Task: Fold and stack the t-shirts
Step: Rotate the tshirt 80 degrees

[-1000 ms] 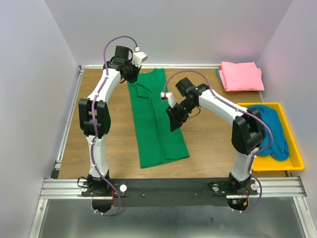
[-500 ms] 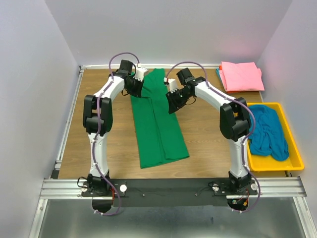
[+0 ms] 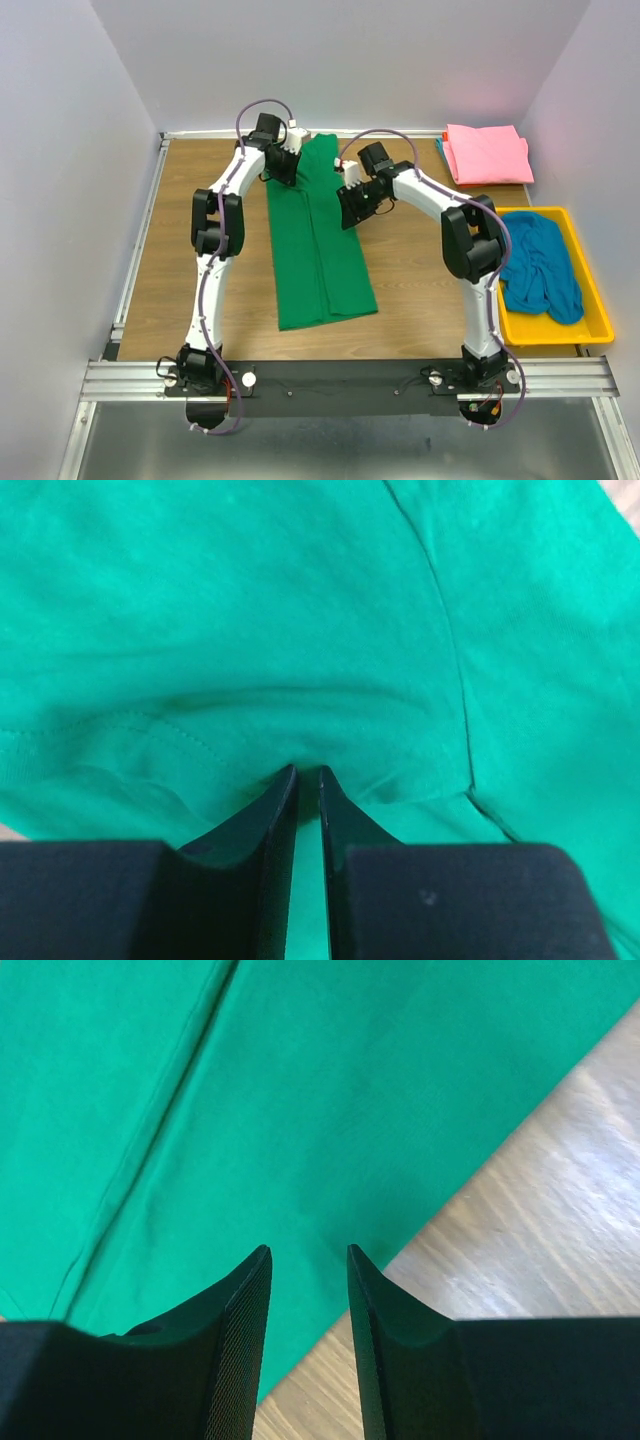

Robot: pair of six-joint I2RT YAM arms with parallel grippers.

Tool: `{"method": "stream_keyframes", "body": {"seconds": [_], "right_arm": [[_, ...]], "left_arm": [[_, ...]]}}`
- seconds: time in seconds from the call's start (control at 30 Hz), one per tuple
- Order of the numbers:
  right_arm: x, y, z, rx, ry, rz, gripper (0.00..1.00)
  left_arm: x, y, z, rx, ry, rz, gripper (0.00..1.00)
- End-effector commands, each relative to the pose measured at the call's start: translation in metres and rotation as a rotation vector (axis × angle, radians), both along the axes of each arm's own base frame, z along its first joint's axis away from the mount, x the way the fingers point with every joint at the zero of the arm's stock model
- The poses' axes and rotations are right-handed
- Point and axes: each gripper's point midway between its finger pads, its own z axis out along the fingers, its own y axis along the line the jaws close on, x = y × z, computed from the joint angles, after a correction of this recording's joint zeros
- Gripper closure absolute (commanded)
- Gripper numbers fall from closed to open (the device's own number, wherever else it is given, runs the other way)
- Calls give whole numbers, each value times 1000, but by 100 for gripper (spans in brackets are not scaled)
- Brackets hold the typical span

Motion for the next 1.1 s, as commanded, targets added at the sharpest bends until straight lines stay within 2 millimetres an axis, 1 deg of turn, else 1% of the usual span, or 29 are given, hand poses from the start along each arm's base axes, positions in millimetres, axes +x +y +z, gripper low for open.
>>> {"method": "stream_keyframes", "body": {"seconds": [0.0,0.03,0.07,0.13,0.17,0.23,0.27,0.3,0.33,0.37,0.43,0.47,0.5,0.53,0.57,0.6,0.63,0.67,0.73,0.77,0.8,0.83,0.87,0.9,0.93,0.97,1.0,1.03,1.07], "right_arm": [[17,-8,-3,5,-14,-70,56],[19,-9,-1,5,-19,-75,56],[20,-11,4,11,-27,-80,56],[20,-11,10,31,-29,-74,56],[20,-11,15,41,-34,-72,56],[18,-11,28,69,-41,-63,56],[13,-9,34,94,-35,-49,55],[9,-8,38,107,-37,-36,54],[1,-9,51,127,-44,-25,53],[-7,-7,58,154,-34,-4,53],[-21,-8,70,172,-35,28,52],[-33,-12,78,174,-30,40,52],[-40,-14,79,171,-25,53,53],[-47,-17,78,167,-14,59,53],[-59,-22,75,158,8,61,54],[-67,-22,72,148,16,75,55],[-73,-24,69,141,22,79,56],[-80,-26,64,134,41,80,58],[-98,-27,52,120,86,95,60],[-111,-26,45,111,113,110,63],[-120,-26,40,106,131,121,64],[-127,-25,36,101,142,130,66],[-143,-24,27,83,165,159,67],[-151,-24,23,69,169,174,67],[-156,-24,19,54,168,183,68],[-159,-25,14,39,160,189,68],[-164,-24,11,31,163,203,68],[-170,-26,4,20,183,206,69],[-173,-26,0,14,190,212,69]], "left_arm": [[10,-1,-18,32,24,-4,78],[14,-2,-16,38,14,-6,78],[23,-2,-11,35,-16,-7,78],[30,-1,-9,42,-50,-5,78],[33,-1,4,42,-82,-1,78],[40,0,23,32,-141,9,72],[37,1,47,19,-176,8,69],[36,2,63,5,-203,5,66],[29,-2,72,-23,-210,-21,60],[23,-3,113,-46,-273,-40,58],[1,-13,141,-89,-307,-141,52],[-20,-11,157,-96,-317,-169,52],[-33,-10,162,-97,-318,-190,52],[-52,-7,143,-87,-269,-207,52],[-66,-3,162,-86,-298,-208,52],[-78,0,158,-81,-281,-207,52],[-101,3,130,-77,-199,-215,52],[-115,5,132,-74,-196,-229,52],[-135,8,114,-73,-145,-230,54],[-156,12,98,-75,-97,-233,55],[-165,13,92,-73,-82,-235,55],[-182,15,82,-83,-49,-242,56],[-190,16,77,-81,-43,-255,56],[-197,17,74,-83,-34,-264,56],[-206,17,71,-85,-23,-277,56],[-219,20,64,-81,-4,-289,56],[-225,22,60,-70,-6,-311,57],[-237,25,51,-59,27,-324,57],[-243,27,50,-52,35,-336,58]]}}
